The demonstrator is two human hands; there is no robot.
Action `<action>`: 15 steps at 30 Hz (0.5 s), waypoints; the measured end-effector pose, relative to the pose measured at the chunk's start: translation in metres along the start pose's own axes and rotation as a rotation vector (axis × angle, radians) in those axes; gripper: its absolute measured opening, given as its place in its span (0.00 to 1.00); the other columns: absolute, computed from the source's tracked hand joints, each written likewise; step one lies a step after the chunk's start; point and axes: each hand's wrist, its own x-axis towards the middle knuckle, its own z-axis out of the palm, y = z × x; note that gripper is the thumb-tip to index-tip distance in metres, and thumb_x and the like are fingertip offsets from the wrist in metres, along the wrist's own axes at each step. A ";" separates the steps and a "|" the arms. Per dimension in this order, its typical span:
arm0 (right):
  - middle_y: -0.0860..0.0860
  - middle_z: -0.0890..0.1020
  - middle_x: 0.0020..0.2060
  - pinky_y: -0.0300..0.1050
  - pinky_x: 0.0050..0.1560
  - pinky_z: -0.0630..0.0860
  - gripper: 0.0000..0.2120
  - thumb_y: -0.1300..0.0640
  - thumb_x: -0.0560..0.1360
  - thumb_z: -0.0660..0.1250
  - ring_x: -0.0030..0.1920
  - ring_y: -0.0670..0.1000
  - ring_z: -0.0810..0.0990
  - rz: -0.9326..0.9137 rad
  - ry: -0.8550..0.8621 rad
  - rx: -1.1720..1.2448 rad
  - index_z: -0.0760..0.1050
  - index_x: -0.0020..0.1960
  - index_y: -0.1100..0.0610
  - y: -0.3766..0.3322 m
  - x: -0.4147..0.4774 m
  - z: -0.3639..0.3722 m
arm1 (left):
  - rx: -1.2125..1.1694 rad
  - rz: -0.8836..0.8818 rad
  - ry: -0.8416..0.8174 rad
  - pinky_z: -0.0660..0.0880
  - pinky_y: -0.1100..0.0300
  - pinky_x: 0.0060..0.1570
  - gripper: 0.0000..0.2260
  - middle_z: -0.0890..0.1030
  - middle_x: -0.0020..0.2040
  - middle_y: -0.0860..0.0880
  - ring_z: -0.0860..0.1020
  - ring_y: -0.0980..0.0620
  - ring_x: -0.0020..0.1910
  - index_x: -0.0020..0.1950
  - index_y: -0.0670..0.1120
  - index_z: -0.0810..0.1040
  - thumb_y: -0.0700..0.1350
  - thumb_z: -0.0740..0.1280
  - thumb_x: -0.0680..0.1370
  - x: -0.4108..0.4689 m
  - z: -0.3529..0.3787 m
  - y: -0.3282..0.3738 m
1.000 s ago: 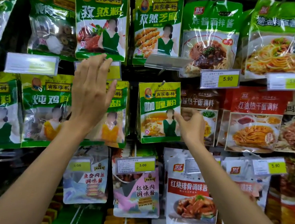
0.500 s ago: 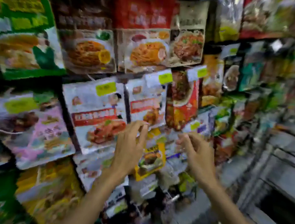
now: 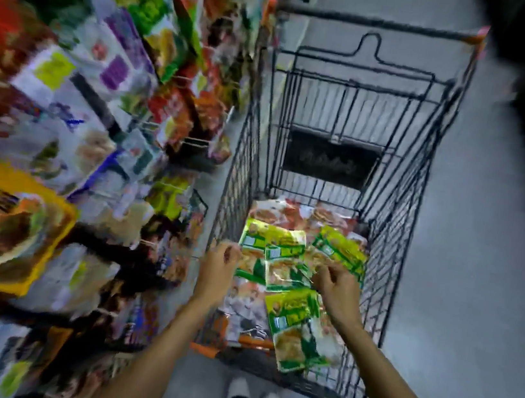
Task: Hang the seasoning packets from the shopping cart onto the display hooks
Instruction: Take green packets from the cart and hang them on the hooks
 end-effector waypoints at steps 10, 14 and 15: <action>0.56 0.71 0.30 0.51 0.39 0.65 0.17 0.58 0.82 0.58 0.37 0.59 0.72 0.243 0.058 -0.219 0.69 0.36 0.63 0.110 0.081 0.049 | 0.096 -0.140 -0.167 0.73 0.52 0.46 0.07 0.78 0.45 0.39 0.77 0.43 0.45 0.54 0.37 0.77 0.38 0.61 0.81 0.102 0.103 -0.097; 0.58 0.75 0.36 0.48 0.39 0.63 0.10 0.58 0.80 0.62 0.42 0.57 0.74 0.395 0.128 -0.189 0.73 0.45 0.64 0.143 0.107 0.065 | 0.051 -0.267 -0.211 0.71 0.51 0.44 0.06 0.76 0.45 0.33 0.76 0.40 0.46 0.43 0.40 0.72 0.36 0.60 0.80 0.126 0.135 -0.129; 0.62 0.78 0.43 0.49 0.42 0.67 0.12 0.57 0.80 0.63 0.47 0.60 0.76 0.453 0.160 -0.165 0.74 0.51 0.67 0.150 0.113 0.067 | 0.050 -0.289 -0.215 0.71 0.51 0.43 0.04 0.77 0.48 0.33 0.77 0.38 0.48 0.47 0.39 0.74 0.37 0.61 0.80 0.131 0.143 -0.134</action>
